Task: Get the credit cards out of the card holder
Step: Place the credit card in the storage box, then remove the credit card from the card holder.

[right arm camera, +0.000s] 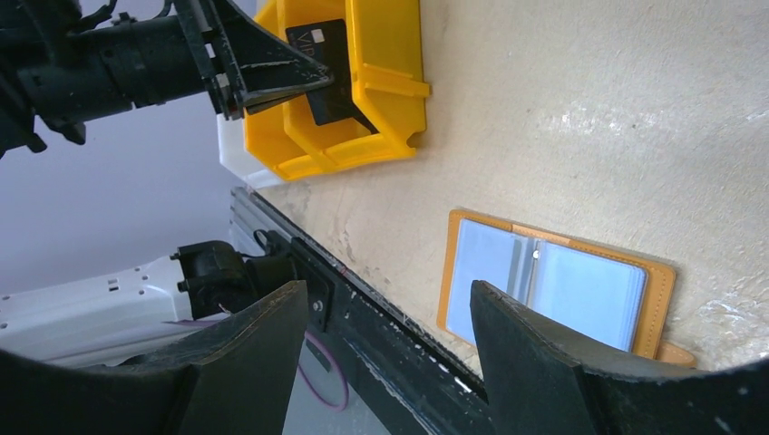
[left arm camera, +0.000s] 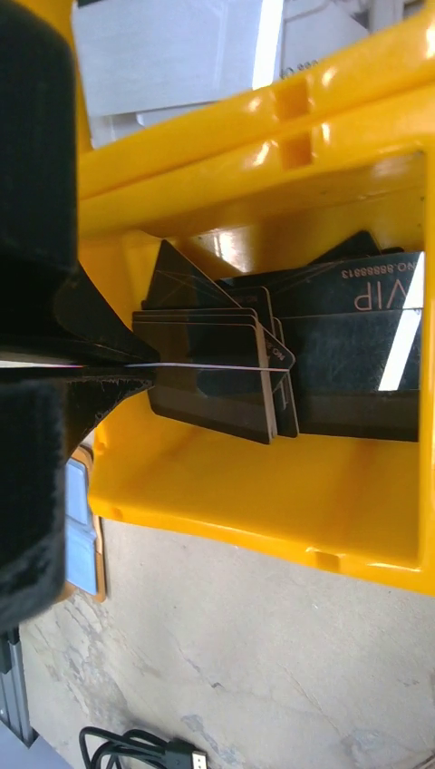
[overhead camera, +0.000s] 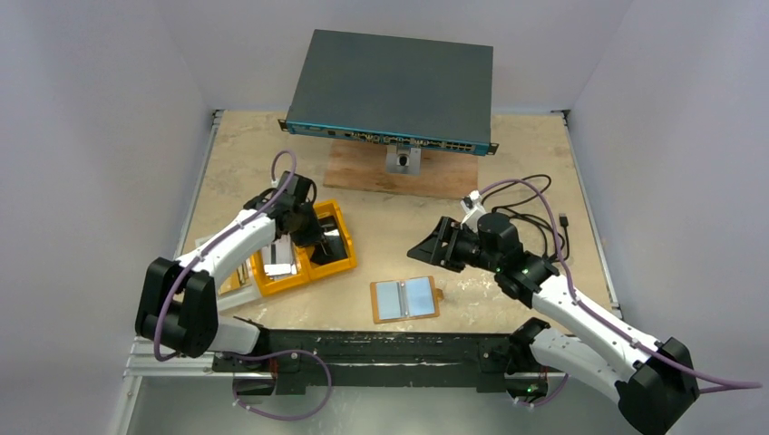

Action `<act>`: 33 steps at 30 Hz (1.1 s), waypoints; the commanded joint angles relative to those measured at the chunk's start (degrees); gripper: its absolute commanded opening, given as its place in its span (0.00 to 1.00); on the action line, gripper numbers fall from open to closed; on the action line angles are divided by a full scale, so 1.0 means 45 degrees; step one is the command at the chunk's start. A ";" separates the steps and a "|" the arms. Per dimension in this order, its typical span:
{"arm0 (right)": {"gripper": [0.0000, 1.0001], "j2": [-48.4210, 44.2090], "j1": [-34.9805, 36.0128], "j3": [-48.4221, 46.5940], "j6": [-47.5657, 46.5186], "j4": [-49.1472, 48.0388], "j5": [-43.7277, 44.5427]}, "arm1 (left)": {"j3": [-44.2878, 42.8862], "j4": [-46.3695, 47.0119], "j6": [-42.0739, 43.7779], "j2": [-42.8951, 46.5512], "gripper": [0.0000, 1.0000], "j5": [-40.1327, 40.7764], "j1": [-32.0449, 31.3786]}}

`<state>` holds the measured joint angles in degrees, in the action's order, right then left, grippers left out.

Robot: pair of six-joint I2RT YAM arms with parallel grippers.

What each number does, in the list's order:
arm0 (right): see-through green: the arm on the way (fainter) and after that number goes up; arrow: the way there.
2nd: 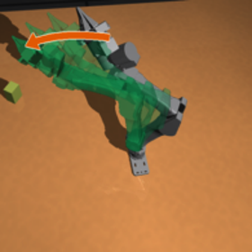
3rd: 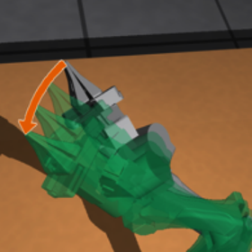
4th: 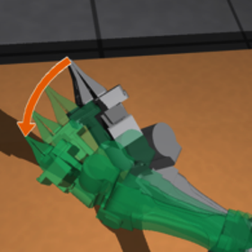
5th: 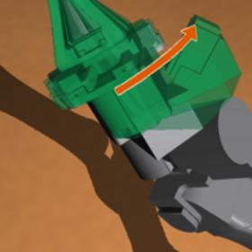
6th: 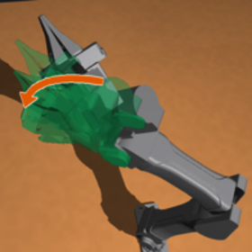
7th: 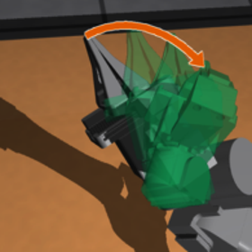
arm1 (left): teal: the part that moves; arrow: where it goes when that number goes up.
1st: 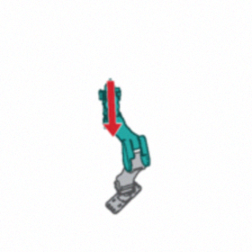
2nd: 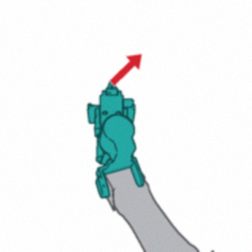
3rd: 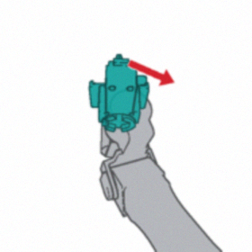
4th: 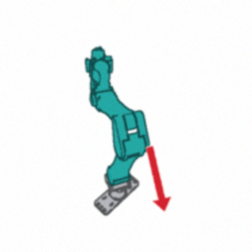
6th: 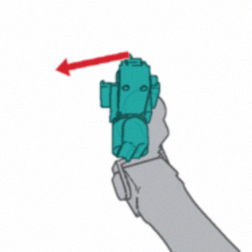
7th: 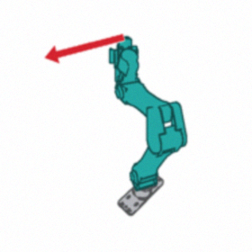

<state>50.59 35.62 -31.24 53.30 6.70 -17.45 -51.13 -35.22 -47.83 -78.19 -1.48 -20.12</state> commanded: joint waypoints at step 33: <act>0.62 0.2313 0.3478 -0.1186 -0.0401 0.2403 0.4913 | 0.0290 -0.1124 0.1222 0.4079 0.62 -0.1849 -0.2323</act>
<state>57.78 45.65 -32.16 50.04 14.72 -4.86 -51.81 -40.58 -41.76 -61.56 -7.77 -26.76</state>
